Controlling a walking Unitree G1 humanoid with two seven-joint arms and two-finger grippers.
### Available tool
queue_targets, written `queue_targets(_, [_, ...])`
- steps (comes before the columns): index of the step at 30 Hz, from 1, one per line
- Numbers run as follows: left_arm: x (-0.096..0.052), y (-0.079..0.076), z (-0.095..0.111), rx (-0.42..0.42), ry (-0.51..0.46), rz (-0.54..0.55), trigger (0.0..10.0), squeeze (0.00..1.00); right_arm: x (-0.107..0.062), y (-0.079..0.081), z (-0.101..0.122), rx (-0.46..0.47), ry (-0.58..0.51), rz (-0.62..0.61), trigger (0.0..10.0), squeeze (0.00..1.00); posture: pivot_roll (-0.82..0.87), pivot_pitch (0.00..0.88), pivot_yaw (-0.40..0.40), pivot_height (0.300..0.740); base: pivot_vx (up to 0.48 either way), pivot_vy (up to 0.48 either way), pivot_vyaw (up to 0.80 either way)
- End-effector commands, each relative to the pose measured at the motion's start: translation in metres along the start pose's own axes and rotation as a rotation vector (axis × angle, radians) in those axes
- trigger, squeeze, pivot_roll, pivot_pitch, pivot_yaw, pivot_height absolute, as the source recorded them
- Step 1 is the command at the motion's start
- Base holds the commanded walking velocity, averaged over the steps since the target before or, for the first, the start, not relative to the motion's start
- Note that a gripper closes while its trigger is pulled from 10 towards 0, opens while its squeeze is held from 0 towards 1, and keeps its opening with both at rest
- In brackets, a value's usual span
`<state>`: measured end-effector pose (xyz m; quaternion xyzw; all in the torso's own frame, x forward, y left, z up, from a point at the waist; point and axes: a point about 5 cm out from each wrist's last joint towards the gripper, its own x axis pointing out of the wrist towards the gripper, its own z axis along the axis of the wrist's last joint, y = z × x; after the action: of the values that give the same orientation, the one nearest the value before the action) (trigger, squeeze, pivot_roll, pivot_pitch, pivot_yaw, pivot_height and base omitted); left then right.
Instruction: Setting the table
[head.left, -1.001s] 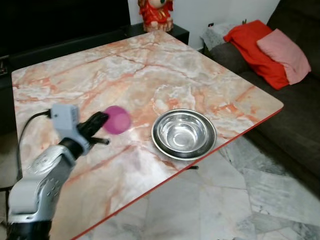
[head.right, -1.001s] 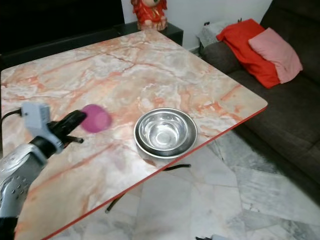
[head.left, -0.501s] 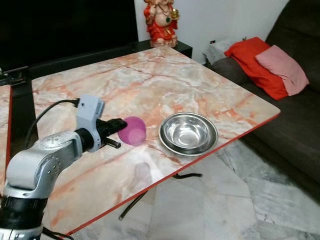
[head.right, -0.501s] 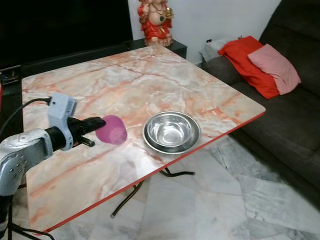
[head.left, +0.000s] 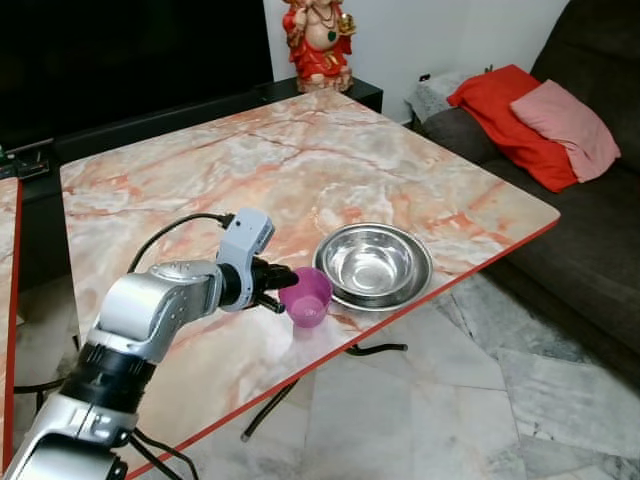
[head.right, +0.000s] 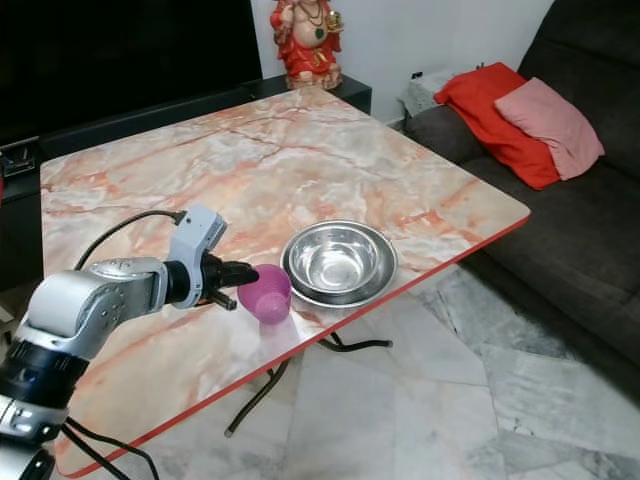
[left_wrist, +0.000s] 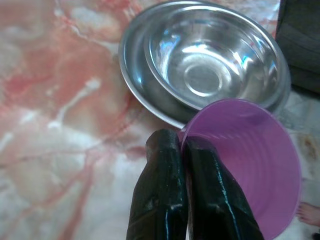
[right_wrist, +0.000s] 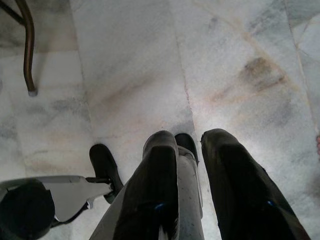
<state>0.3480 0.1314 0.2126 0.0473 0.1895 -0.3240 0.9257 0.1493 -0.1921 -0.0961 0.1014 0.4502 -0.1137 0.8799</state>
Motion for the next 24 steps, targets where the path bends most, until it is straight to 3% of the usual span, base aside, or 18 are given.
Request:
queue_targets(1, [0.001, 0.003, 0.003, 0.023, 0.009, 0.014, 10.0, 0.0, 0.0, 0.002, -0.001, 0.013, 0.001, -0.001, 10.0, 0.0, -0.01, 0.111, 0.093, 0.74, 0.0, 0.0, 0.0])
queue_targets(23, [0.009, 0.027, 0.008, -0.02, 0.014, 0.17, 10.0, 0.0, 0.001, 0.003, 0.003, 0.013, -0.01, 0.0, 10.0, 0.0, -0.01, 0.13, 0.089, 0.74, 0.0, 0.0, 0.0])
queue_targets(24, [0.009, 0.03, 0.009, -0.027, 0.011, 0.188, 10.0, 0.04, 0.001, 0.002, 0.003, 0.013, -0.01, -0.001, 10.0, 0.0, -0.01, 0.13, 0.089, 0.74, 0.0, 0.0, 0.0])
